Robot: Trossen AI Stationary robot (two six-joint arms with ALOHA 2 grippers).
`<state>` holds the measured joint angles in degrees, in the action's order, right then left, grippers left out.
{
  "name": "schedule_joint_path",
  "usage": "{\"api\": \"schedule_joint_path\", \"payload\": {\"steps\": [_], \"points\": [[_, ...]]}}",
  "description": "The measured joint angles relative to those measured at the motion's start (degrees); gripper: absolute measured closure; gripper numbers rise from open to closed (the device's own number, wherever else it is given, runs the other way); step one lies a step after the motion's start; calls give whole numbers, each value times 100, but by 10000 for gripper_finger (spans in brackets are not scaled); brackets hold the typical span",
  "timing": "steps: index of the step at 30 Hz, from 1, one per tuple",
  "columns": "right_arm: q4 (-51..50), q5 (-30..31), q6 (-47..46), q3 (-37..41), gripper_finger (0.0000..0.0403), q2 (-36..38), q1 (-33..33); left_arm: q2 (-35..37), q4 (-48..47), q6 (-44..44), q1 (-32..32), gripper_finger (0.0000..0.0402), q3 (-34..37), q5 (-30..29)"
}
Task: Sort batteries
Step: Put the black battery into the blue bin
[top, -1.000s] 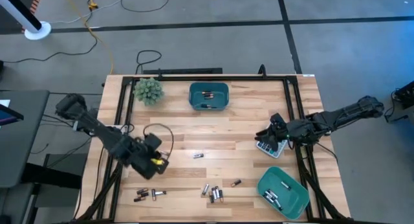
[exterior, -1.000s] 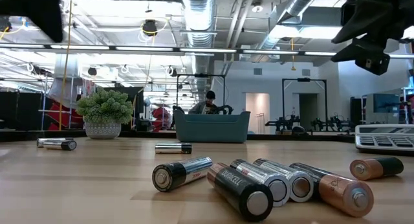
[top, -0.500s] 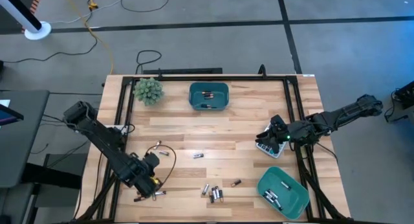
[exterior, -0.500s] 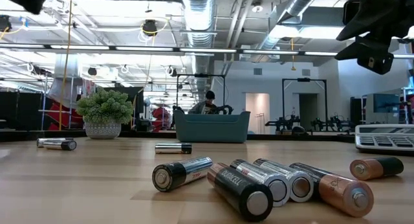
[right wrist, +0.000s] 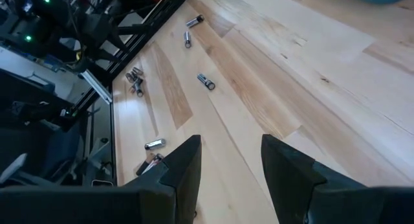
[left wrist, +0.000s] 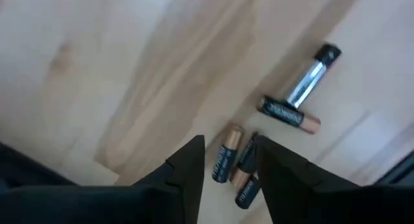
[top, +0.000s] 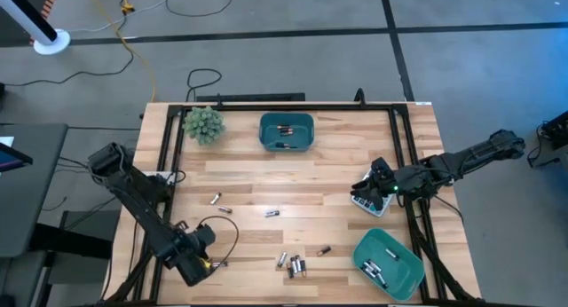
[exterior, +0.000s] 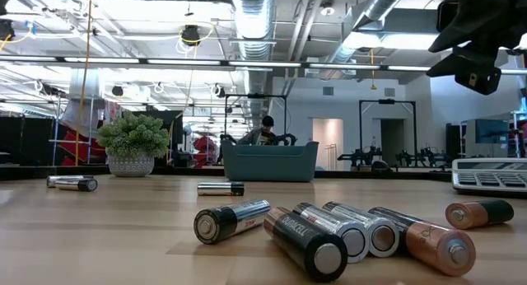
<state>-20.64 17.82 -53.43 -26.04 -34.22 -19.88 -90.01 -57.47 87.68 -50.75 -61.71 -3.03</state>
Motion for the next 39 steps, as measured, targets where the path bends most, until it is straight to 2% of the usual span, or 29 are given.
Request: {"api": "schedule_joint_path", "payload": {"steps": [8, 19, 29, 35, 39], "points": [[0, 0, 86, 0, 227, 0, 0, -1, 472, -19, -320, 271, 486, 5], [4, 0, 99, 0, 227, 0, 0, -1, 1618, -127, -335, 272, 1127, 28], [-3, 0, 99, 0, 227, 0, 0, 9, 2086, -150, -335, 272, 1519, 169], [-9, 2, 99, 0, 227, 0, 0, 21, 2001, -116, -335, 272, 1595, 206], [-14, 2, 133, 0, 227, 0, 0, 9, 1763, 147, -327, 284, 1597, 447]]}}
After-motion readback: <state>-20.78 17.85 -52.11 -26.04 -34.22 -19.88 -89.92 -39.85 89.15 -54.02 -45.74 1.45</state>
